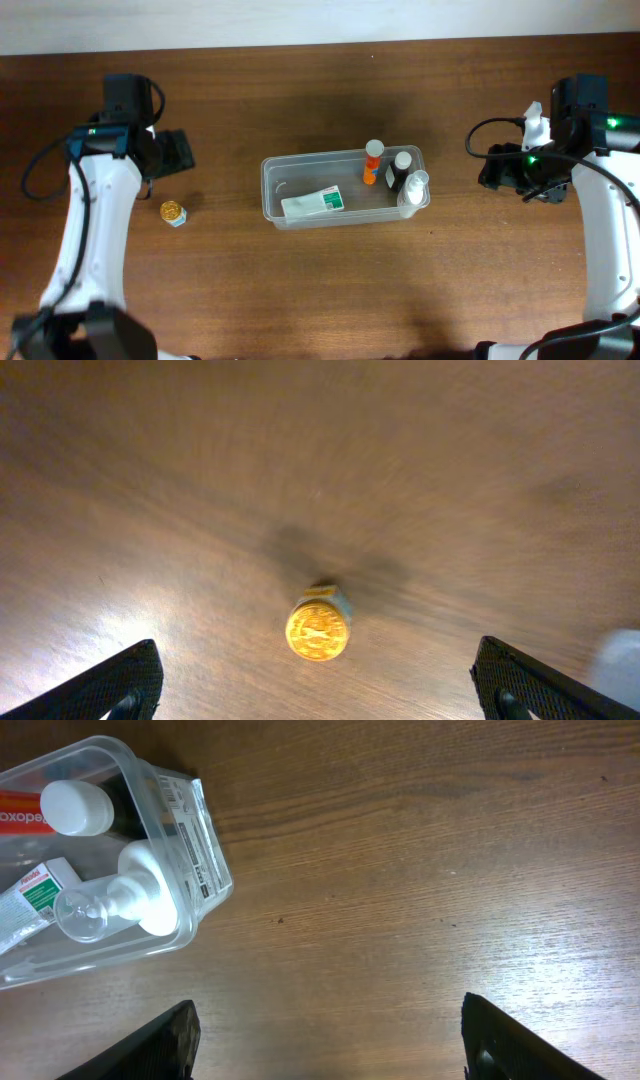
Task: Pack container
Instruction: 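Grasp the gold-lidded Tiger Balm jar with the left gripper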
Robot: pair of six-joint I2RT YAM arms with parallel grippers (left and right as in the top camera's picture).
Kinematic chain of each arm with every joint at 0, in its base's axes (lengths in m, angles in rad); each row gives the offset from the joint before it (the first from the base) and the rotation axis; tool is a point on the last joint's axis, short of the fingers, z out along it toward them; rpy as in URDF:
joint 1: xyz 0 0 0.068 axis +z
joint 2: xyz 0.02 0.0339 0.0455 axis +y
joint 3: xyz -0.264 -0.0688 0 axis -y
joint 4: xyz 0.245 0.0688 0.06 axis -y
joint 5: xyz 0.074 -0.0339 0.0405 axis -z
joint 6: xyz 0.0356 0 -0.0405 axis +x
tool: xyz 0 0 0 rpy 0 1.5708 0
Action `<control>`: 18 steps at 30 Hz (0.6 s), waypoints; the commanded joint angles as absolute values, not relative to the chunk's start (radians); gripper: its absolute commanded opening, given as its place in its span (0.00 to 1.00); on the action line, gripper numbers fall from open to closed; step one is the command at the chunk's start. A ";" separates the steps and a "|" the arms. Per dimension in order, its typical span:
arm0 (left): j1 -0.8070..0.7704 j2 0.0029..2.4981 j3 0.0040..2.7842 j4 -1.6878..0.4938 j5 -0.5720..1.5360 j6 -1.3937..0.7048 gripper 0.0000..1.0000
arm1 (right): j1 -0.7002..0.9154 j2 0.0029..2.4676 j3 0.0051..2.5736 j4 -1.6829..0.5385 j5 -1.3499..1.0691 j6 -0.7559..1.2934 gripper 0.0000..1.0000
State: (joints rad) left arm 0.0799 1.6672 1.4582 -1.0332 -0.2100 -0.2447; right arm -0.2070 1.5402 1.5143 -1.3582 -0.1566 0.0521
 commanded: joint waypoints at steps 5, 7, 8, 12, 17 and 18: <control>0.150 1.890 1.426 -1.034 -0.101 -0.276 0.99 | -0.209 1.540 1.510 -1.358 -0.165 0.048 0.75; 0.152 1.950 1.426 -1.035 -0.089 -0.276 0.99 | -0.209 1.540 1.510 -1.358 -0.165 0.048 0.75; 0.150 1.968 1.426 -1.034 -0.089 -0.276 1.00 | -0.209 1.540 1.510 -1.358 -0.165 0.048 0.75; 0.147 2.027 1.426 -1.034 -0.089 -0.276 0.99 | -0.209 1.540 1.510 -1.358 -0.165 0.048 0.75; 0.147 2.047 1.425 -1.042 -0.083 -0.276 0.93 | -0.209 1.540 1.510 -1.358 -0.165 0.048 0.75; 0.147 2.047 1.425 -1.047 -0.073 -0.276 0.89 | -0.209 1.540 1.510 -1.358 -0.165 0.048 0.75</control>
State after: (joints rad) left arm 0.1471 2.0422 1.4303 -1.0370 -0.0994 -0.2672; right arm -0.2070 1.5402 1.5143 -1.3582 -0.1566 0.0521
